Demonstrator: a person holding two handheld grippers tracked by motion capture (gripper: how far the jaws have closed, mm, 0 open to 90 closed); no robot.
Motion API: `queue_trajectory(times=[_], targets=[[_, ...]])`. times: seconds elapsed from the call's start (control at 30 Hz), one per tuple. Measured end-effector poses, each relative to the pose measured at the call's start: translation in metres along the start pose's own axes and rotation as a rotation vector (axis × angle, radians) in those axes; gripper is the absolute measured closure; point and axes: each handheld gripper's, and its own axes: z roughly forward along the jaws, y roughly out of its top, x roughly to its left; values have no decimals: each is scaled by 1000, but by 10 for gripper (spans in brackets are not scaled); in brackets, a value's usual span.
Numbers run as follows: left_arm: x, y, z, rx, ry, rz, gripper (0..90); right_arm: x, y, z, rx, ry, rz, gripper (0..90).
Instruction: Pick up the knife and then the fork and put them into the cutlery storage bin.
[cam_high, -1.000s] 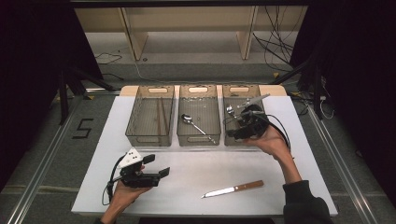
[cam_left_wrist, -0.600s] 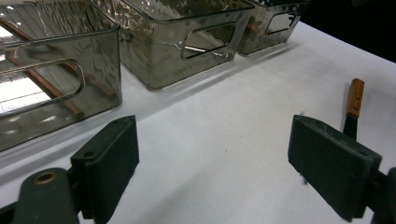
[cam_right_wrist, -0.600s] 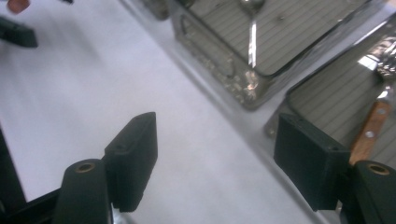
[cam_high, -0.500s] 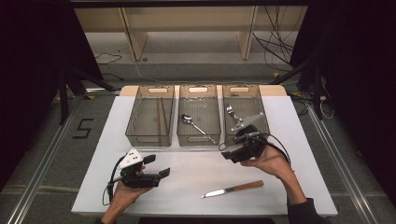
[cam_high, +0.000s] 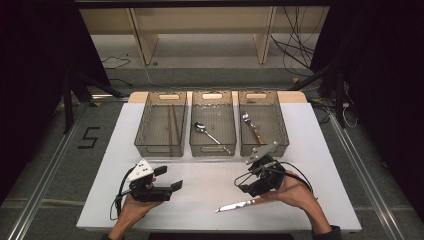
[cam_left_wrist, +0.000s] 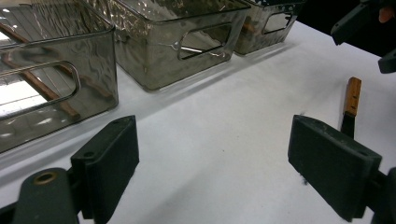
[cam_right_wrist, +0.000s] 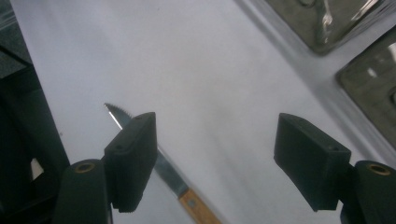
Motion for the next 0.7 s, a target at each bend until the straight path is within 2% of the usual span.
queue_trajectory(times=[0.3,0.43,0.7], targets=[[-1,0,0,4,4,6,160,9,-13,5,83,14,-33,316],[-1,0,0,8,5,10,160,12,-18,10,139,-4,-89,346],[-1,0,0,7,4,11,160,12,-23,24,229,-10,-136,390]])
